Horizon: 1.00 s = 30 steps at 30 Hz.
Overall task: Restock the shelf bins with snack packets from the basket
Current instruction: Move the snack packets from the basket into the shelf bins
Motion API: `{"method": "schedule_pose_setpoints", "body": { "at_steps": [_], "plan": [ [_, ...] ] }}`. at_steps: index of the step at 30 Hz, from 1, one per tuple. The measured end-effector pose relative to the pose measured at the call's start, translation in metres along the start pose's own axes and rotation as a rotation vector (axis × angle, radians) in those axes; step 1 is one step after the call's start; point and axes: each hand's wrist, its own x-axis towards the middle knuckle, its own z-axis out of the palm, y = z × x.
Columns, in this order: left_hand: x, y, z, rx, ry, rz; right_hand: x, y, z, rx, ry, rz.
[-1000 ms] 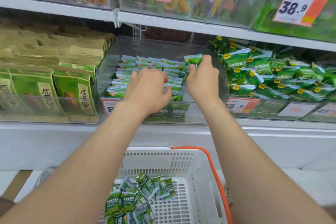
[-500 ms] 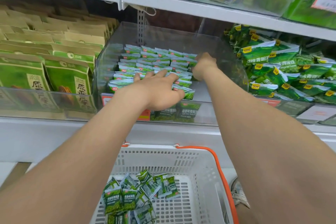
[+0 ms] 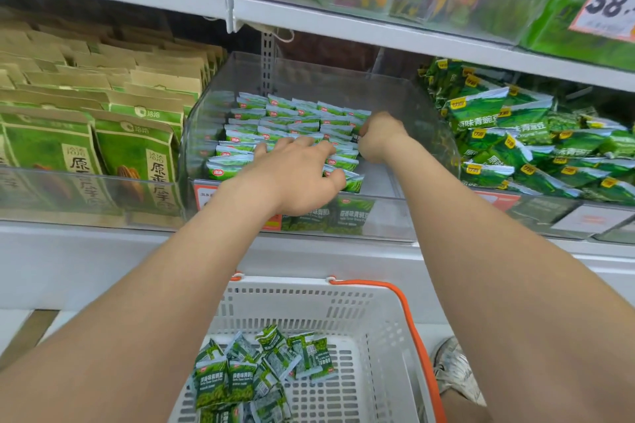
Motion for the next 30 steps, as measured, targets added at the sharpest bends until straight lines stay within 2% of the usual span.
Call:
{"method": "schedule_pose_setpoints", "body": {
  "at_steps": [2,5,8,11,13,15,17,18,21,23,25,27,30],
  "plan": [
    [-0.004,0.000,0.001,-0.012,0.096,0.035,-0.020,0.001,-0.005,0.078,0.075,-0.031],
    [-0.014,0.007,0.001,0.032,0.272,0.156,-0.066,0.003,-0.011,0.141,0.289,-0.157],
    [-0.023,0.016,0.007,0.120,0.470,0.242,-0.109,0.008,-0.001,0.211,0.566,-0.338],
    [-0.038,0.024,0.020,0.086,0.706,0.330,-0.148,0.020,0.018,0.369,0.841,-0.520],
    [-0.053,0.030,0.035,0.036,0.875,0.377,-0.173,0.034,0.040,0.427,0.881,-0.630],
    [-0.069,0.032,0.057,0.013,0.924,0.402,-0.193,0.050,0.065,0.438,0.839,-0.680],
    [-0.083,0.027,0.085,0.026,0.790,0.438,-0.205,0.066,0.094,0.418,0.713,-0.617],
    [-0.090,0.021,0.100,0.029,0.635,0.434,-0.209,0.073,0.109,0.389,0.598,-0.571],
    [-0.110,0.003,0.137,0.093,0.022,0.335,-0.220,0.093,0.156,0.203,0.074,-0.481],
    [-0.121,-0.009,0.161,0.166,-0.269,0.280,-0.228,0.103,0.186,0.076,-0.245,-0.448],
    [-0.130,-0.020,0.187,0.172,-0.483,0.181,-0.235,0.109,0.212,-0.028,-0.520,-0.424],
    [-0.136,-0.032,0.214,0.102,-0.689,0.063,-0.248,0.109,0.235,-0.236,-0.787,-0.392],
    [-0.146,-0.046,0.248,0.016,-0.898,-0.028,-0.267,0.108,0.271,-0.400,-1.000,-0.360]
  ]
}}
